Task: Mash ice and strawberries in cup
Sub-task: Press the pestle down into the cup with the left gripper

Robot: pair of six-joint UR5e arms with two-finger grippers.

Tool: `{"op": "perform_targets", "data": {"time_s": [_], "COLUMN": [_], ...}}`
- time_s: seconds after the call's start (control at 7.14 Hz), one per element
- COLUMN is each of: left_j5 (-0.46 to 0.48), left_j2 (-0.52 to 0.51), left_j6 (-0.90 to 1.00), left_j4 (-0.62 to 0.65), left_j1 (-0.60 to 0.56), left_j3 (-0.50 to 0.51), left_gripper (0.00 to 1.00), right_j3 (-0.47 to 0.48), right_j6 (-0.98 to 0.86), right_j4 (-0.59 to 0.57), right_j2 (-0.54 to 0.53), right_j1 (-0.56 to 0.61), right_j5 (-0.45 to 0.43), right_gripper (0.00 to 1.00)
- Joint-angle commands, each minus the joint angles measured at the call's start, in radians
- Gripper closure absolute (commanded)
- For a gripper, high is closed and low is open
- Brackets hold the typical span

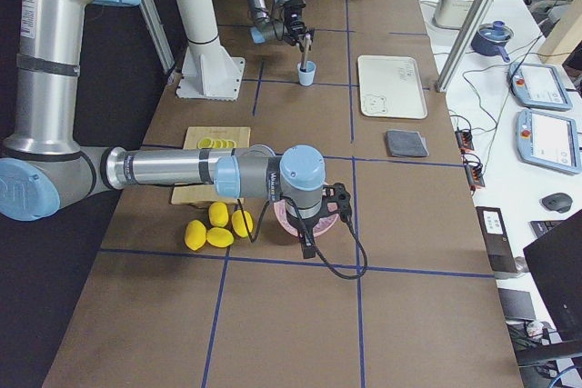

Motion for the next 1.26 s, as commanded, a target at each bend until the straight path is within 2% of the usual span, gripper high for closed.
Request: {"op": "perform_targets", "data": {"time_s": [0.0,0.14,0.28,0.56,0.7,0.98,1.12], "left_j5": [-0.005,-0.015,-0.016,-0.014,-0.014,-0.012,-0.011], "left_j2": [-0.004,0.005,0.006,0.032,0.055,0.062,0.062], "left_j6": [-0.014,-0.018,-0.020,-0.041,-0.041,-0.040,-0.040], "left_j4": [0.006,0.060,0.167,0.442,0.627,1.037,1.203], "left_j1": [-0.060,-0.097,-0.111,-0.117,-0.117,-0.120,-0.126], "left_j3": [-0.023,-0.093,-0.176,-0.348,-0.443,-0.584,-0.634], "left_gripper": [0.95,0.95,0.95,0.98,0.98,0.99,0.99], "right_j3": [0.002,0.002,0.002,0.000,0.000,0.000,0.000], "right_j6": [0.001,0.001,0.002,0.008,0.011,0.011,0.011], "right_j4": [0.000,0.000,0.000,0.000,0.000,0.000,0.000], "right_j2": [0.001,0.001,0.002,0.004,0.004,0.002,0.002], "right_j1": [0.000,0.000,0.000,-0.002,-0.002,-0.002,-0.002], "right_j5": [0.000,0.000,0.000,-0.002,-0.002,-0.002,-0.002], "right_gripper": [0.01,0.01,0.01,0.01,0.01,0.01,0.01]}}
